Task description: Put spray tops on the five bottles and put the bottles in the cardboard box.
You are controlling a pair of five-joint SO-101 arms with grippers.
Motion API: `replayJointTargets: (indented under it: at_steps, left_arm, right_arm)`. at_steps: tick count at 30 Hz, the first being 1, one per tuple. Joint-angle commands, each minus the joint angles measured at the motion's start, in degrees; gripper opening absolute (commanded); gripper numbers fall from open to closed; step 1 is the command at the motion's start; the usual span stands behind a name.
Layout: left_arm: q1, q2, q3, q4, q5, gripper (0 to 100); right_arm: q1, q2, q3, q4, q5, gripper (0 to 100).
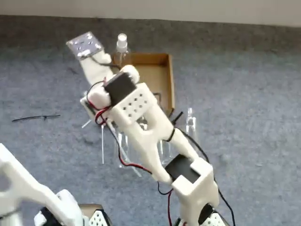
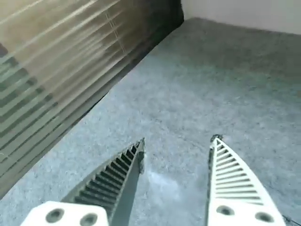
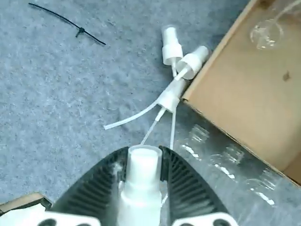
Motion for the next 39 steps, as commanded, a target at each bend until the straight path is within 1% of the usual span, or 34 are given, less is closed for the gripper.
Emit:
replayJointTargets:
  at_steps: [1,4,6,9,11,13,17,19,22,25,28,30,33,36,39]
  left_arm:
    - [-2.77,13.32,-15.78,7.82,-0.70,20]
    - [-4.09,20.62,-21.93,11.25,-3.69,20]
    - [-4.62,24.75,-24.40,12.66,-4.04,20]
    - [-4.70,29.32,-25.98,13.80,-4.22,20]
    - [-4.70,30.55,-25.89,13.80,-4.22,20]
    - [-4.62,30.64,-25.80,13.80,-4.57,20]
    - [-4.26,30.73,-25.71,13.89,-5.98,20]
    - [-4.09,30.90,-25.71,13.89,-6.07,20]
    - [-3.21,31.16,-25.54,13.89,-6.07,20]
    - [-2.42,30.73,-23.34,13.80,-6.15,20]
    - [-1.71,30.55,-22.90,13.89,-6.15,20]
    - [-1.45,30.55,-22.90,14.59,-6.15,20]
    - [-0.40,30.29,-24.57,18.99,-6.15,20]
    - [1.27,28.44,-25.80,24.09,-6.15,20]
    - [3.21,24.66,-25.45,27.69,-6.15,20]
  right_arm:
    - [-2.68,-3.12,7.52,-8.31,-2.73,1.3]
    - [-3.82,-3.12,15.52,-15.87,-3.16,1.3]
    - [-3.82,-3.12,19.82,-20.97,-3.96,1.3]
    - [-4.26,-3.12,24.92,-28.70,-3.87,1.4]
    - [-4.70,-3.12,28.09,-32.84,-2.37,1.8]
    - [-4.79,-3.21,30.64,-33.71,-0.62,5.8]
    - [-4.70,-3.21,33.19,-33.80,-2.29,21.0]
    - [-4.70,-3.12,33.10,-33.80,-2.64,24.4]
    - [-4.62,-3.56,33.10,-33.45,-2.29,25.0]
    - [-3.65,-5.49,31.87,-29.67,-1.05,25.0]
    - [-1.89,-9.63,28.09,-22.20,3.34,24.9]
    - [-0.04,-12.35,25.01,-16.75,3.96,24.9]
    - [3.30,-14.99,21.49,-9.10,4.40,22.8]
    - [6.64,-16.66,19.91,-2.33,8.62,17.7]
    - [10.59,-19.03,19.74,3.74,11.78,15.8]
